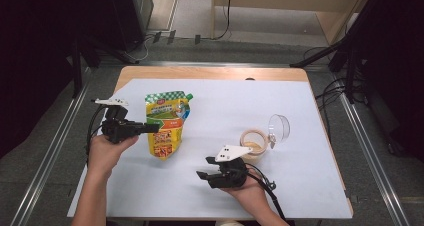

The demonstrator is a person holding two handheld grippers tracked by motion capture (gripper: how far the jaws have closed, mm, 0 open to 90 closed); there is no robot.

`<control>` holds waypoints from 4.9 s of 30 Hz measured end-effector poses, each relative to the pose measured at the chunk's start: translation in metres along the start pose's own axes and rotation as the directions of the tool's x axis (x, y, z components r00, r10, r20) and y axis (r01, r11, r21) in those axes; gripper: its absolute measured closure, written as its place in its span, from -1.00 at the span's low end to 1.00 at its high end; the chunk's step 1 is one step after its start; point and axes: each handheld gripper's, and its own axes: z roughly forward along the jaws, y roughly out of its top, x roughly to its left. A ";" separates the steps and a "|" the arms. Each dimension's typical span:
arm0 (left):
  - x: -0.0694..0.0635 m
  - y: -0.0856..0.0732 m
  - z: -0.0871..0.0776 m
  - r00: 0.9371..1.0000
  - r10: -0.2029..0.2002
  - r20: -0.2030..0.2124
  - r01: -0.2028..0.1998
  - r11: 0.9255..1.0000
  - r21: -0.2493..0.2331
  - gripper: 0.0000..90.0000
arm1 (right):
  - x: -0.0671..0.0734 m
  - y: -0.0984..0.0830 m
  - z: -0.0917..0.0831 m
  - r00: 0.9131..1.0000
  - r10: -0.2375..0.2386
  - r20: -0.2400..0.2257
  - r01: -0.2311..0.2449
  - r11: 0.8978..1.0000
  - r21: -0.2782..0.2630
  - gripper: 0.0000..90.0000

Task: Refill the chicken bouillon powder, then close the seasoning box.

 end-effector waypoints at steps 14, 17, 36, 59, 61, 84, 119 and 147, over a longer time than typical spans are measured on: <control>-0.002 -0.003 -0.002 1.000 0.028 -0.014 -0.028 0.999 -0.015 0.79 | -0.001 0.001 -0.002 1.000 -0.003 0.002 0.003 1.000 -0.009 -0.02; 0.000 -0.004 -0.003 1.000 0.025 -0.012 -0.025 1.000 -0.006 0.83 | -0.001 0.001 -0.002 1.000 -0.003 0.001 0.003 1.000 -0.008 -0.01; 0.003 -0.004 -0.009 1.000 0.027 -0.011 -0.027 0.999 -0.045 0.56 | -0.001 0.001 -0.003 1.000 -0.004 0.003 0.004 1.000 -0.009 -0.01; -0.029 0.015 -0.045 0.996 0.070 -0.062 -0.076 0.992 -0.099 0.46 | -0.002 0.003 -0.004 1.000 -0.012 0.009 0.012 1.000 -0.017 -0.01; -0.031 0.016 -0.048 0.995 0.074 -0.069 -0.081 0.991 -0.105 0.45 | -0.002 0.002 -0.003 1.000 -0.010 0.007 0.011 1.000 -0.011 -0.01; -0.013 0.027 -0.064 0.984 0.019 -0.176 -0.041 0.992 -0.121 0.11 | 0.000 0.005 -0.005 1.000 -0.026 0.004 0.026 1.000 -0.015 0.00; 0.027 0.006 -0.014 0.979 0.031 -0.201 -0.035 0.999 -0.012 0.03 | -0.009 0.038 -0.056 1.000 -0.012 0.019 0.013 0.999 -0.049 0.03; 0.031 -0.012 0.009 0.977 0.069 -0.202 -0.067 0.998 0.019 0.04 | -0.050 0.059 -0.124 0.994 0.032 0.102 -0.023 0.996 -0.088 0.15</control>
